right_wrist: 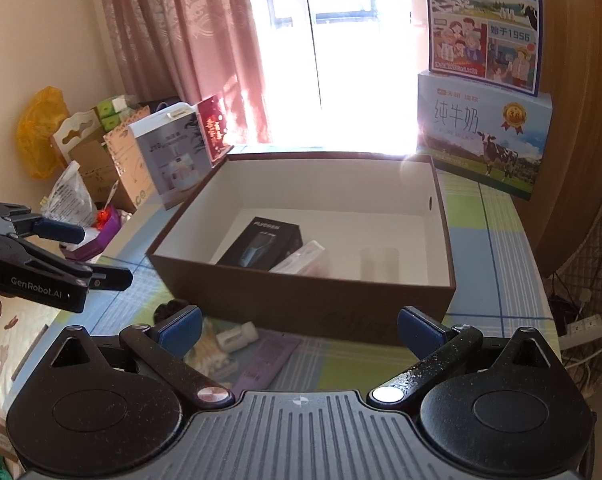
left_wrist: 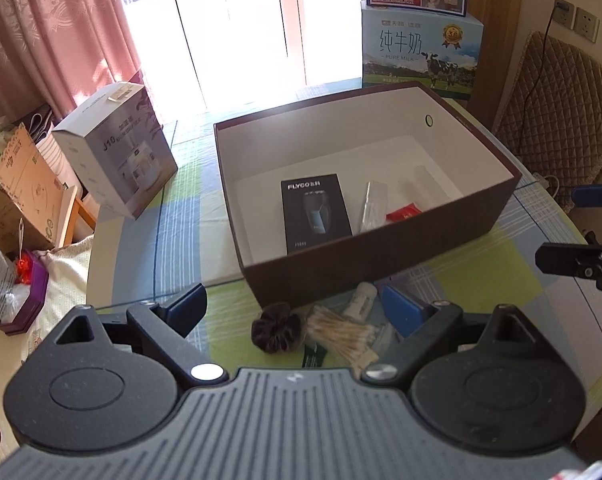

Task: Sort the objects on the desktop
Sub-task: 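Withdraw both tools from the box toward the items on the table, then grasp the cream hair clip with the left tool while the right tool grasps the purple tube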

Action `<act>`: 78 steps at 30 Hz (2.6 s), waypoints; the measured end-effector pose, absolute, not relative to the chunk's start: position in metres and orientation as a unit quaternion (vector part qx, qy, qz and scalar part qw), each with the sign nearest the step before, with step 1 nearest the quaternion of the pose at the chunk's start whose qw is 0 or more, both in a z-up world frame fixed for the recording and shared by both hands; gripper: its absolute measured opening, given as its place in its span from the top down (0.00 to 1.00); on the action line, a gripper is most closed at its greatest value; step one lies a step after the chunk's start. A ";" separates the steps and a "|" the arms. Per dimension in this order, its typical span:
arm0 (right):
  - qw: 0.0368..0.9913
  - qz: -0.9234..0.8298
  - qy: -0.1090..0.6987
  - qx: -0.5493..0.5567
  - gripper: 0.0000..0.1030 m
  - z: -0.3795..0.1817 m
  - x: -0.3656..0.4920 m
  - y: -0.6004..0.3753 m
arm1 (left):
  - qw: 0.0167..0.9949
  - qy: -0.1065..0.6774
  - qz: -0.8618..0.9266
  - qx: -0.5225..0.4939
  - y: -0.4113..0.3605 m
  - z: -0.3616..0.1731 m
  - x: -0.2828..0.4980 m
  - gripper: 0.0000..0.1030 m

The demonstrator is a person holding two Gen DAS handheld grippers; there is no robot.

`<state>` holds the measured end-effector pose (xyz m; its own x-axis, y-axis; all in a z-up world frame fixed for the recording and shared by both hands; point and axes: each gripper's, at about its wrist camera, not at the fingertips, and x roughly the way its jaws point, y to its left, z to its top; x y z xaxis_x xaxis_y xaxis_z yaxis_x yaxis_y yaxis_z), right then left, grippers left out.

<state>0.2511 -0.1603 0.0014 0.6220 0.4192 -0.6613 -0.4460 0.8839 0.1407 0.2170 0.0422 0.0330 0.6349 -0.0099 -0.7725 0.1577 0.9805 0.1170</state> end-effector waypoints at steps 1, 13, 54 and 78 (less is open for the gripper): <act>0.901 0.241 0.360 -0.017 0.02 0.002 0.246 -0.160 | 0.900 0.425 -0.045 0.088 0.042 0.033 0.212 0.10; 0.888 0.254 0.383 -0.009 0.02 -0.015 0.199 -0.154 | 0.889 0.449 -0.030 0.089 0.051 0.012 0.162 0.10; 0.862 0.114 0.495 0.005 0.02 -0.100 0.179 -0.210 | 0.850 0.430 -0.202 0.227 0.000 -0.106 0.176 0.22; 0.852 0.121 0.510 0.019 0.02 -0.111 0.195 -0.207 | 0.838 0.442 -0.233 0.218 0.007 -0.112 0.166 0.61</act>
<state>0.1950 -0.2069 -0.1113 0.4515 0.2252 -0.8634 -0.1870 0.9700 0.1552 0.1659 0.0072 -0.1125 0.5003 -0.1975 -0.8430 0.5825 0.7971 0.1590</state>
